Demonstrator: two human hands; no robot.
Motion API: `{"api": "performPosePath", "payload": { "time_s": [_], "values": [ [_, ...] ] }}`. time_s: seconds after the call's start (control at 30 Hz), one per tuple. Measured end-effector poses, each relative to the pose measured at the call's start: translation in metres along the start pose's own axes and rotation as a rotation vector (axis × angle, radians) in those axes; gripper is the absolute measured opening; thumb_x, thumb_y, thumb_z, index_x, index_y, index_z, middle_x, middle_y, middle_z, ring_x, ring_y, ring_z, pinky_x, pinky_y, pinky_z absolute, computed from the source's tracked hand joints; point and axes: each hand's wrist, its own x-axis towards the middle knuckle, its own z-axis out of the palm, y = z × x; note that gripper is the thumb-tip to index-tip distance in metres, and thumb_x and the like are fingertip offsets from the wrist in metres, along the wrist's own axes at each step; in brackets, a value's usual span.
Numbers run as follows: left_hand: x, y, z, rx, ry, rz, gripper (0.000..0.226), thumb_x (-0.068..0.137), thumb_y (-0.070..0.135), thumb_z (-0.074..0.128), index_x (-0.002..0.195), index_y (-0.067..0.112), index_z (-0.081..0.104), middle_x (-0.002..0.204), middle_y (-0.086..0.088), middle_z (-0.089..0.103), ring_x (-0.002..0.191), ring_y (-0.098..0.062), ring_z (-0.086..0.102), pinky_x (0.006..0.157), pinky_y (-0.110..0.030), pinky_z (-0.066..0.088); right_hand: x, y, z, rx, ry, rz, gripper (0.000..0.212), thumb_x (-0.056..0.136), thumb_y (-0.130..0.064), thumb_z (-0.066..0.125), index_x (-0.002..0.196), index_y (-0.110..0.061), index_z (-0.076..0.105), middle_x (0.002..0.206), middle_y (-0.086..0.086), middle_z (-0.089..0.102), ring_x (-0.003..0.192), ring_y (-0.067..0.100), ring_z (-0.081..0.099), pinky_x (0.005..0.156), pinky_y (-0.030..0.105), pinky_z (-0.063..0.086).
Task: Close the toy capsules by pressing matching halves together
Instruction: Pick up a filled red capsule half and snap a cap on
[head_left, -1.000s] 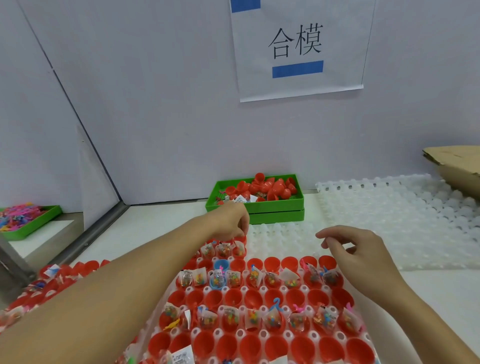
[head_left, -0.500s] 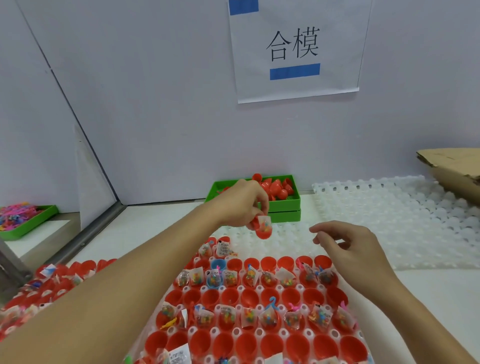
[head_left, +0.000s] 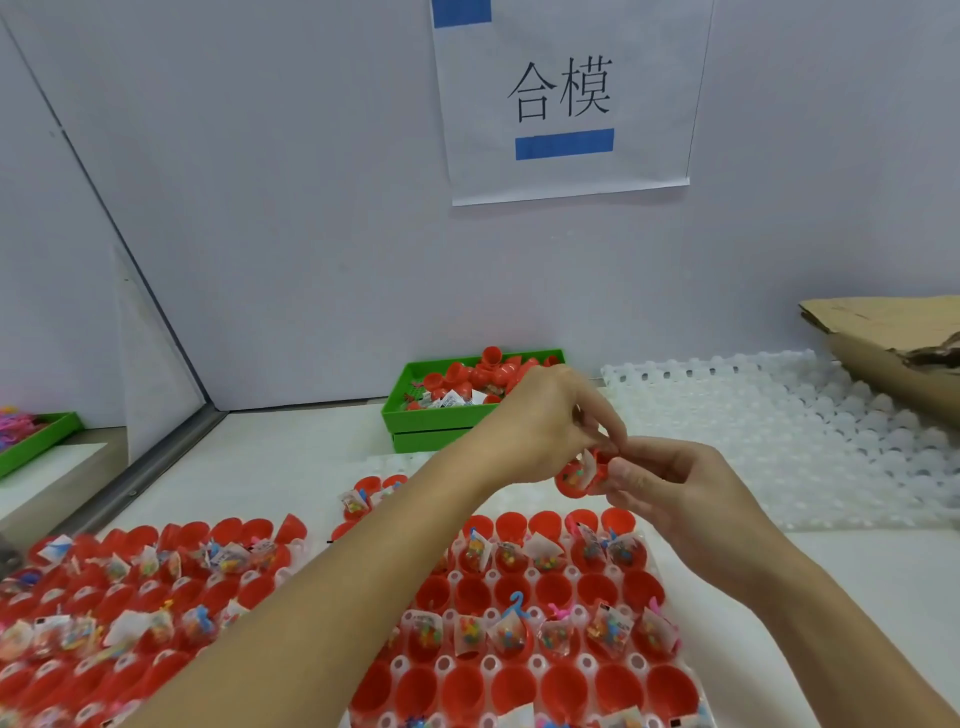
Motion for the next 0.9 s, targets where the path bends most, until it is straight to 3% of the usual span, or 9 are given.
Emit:
{"api": "performPosePath", "payload": {
  "time_s": [0.07, 0.17, 0.27, 0.4, 0.47, 0.57, 0.7, 0.9],
  "values": [
    [-0.003, -0.002, -0.002, -0.15, 0.019, -0.071, 0.01, 0.087, 0.013, 0.074, 0.092, 0.02, 0.079, 0.073, 0.005, 0.066, 0.072, -0.01, 0.064, 0.065, -0.028, 0.056, 0.0, 0.0, 0.002, 0.046, 0.007, -0.01, 0.033, 0.077, -0.029, 0.068, 0.107, -0.016, 0.075, 0.1, 0.009, 0.076, 0.096, 0.024, 0.073, 0.085, 0.024, 0.058],
    [-0.012, -0.004, -0.003, -0.39, 0.148, -0.211, 0.02, 0.099, 0.017, 0.057, 0.111, 0.016, 0.072, 0.085, -0.001, 0.072, 0.078, -0.012, 0.071, 0.065, -0.021, 0.058, 0.001, 0.0, 0.005, 0.097, 0.086, -0.022, 0.032, 0.073, -0.026, 0.07, 0.103, -0.016, 0.075, 0.096, 0.009, 0.077, 0.091, 0.024, 0.074, 0.083, 0.024, 0.059],
    [-0.03, -0.004, -0.002, -0.437, 0.251, -0.315, 0.027, 0.104, 0.026, 0.047, 0.119, 0.013, 0.064, 0.093, -0.002, 0.071, 0.079, -0.011, 0.071, 0.064, -0.02, 0.058, 0.002, 0.0, 0.007, 0.139, 0.178, -0.03, 0.028, 0.072, -0.023, 0.07, 0.098, -0.015, 0.075, 0.094, 0.008, 0.077, 0.088, 0.024, 0.075, 0.074, 0.019, 0.058],
    [-0.063, -0.01, 0.007, -0.424, 0.143, -0.363, 0.053, 0.081, 0.058, 0.068, 0.125, 0.031, 0.056, 0.106, 0.011, 0.069, 0.084, -0.004, 0.072, 0.074, -0.024, 0.06, 0.001, -0.003, 0.016, 0.15, 0.214, -0.07, 0.027, 0.074, -0.024, 0.07, 0.099, -0.015, 0.075, 0.093, 0.006, 0.077, 0.087, 0.021, 0.075, 0.073, 0.018, 0.057],
    [-0.072, -0.013, 0.011, -0.41, 0.198, -0.328, 0.043, 0.078, 0.045, 0.078, 0.116, 0.035, 0.06, 0.104, 0.012, 0.071, 0.085, -0.003, 0.072, 0.073, -0.021, 0.059, -0.001, -0.004, 0.024, 0.113, 0.21, -0.091, 0.025, 0.075, -0.026, 0.071, 0.098, -0.017, 0.075, 0.091, 0.003, 0.078, 0.086, 0.018, 0.075, 0.072, 0.016, 0.056],
    [-0.077, -0.015, 0.016, -0.516, 0.315, -0.3, 0.027, 0.083, 0.024, 0.078, 0.107, 0.029, 0.065, 0.092, 0.005, 0.075, 0.081, -0.009, 0.074, 0.076, -0.025, 0.06, -0.005, -0.005, 0.03, 0.025, 0.212, -0.108, 0.014, 0.083, -0.018, 0.072, 0.097, -0.02, 0.075, 0.087, -0.002, 0.078, 0.081, 0.014, 0.075, 0.07, 0.014, 0.055],
    [-0.079, -0.019, 0.023, -0.604, 0.332, -0.27, 0.029, 0.086, 0.02, 0.074, 0.112, 0.028, 0.064, 0.09, 0.003, 0.076, 0.083, -0.012, 0.075, 0.079, -0.029, 0.06, -0.007, -0.008, 0.031, -0.067, 0.236, -0.126, 0.017, 0.081, -0.012, 0.076, 0.095, -0.022, 0.075, 0.084, -0.006, 0.077, 0.079, 0.009, 0.074, 0.068, 0.011, 0.053],
    [-0.082, -0.022, 0.028, -0.591, 0.382, -0.229, 0.015, 0.089, 0.02, 0.072, 0.1, 0.027, 0.068, 0.086, 0.002, 0.077, 0.081, -0.011, 0.075, 0.078, -0.03, 0.061, -0.008, -0.008, 0.035, -0.199, 0.235, -0.176, 0.025, 0.075, -0.007, 0.081, 0.093, -0.024, 0.074, 0.082, -0.012, 0.076, 0.077, 0.003, 0.072, 0.066, 0.01, 0.053]
  ]
}}
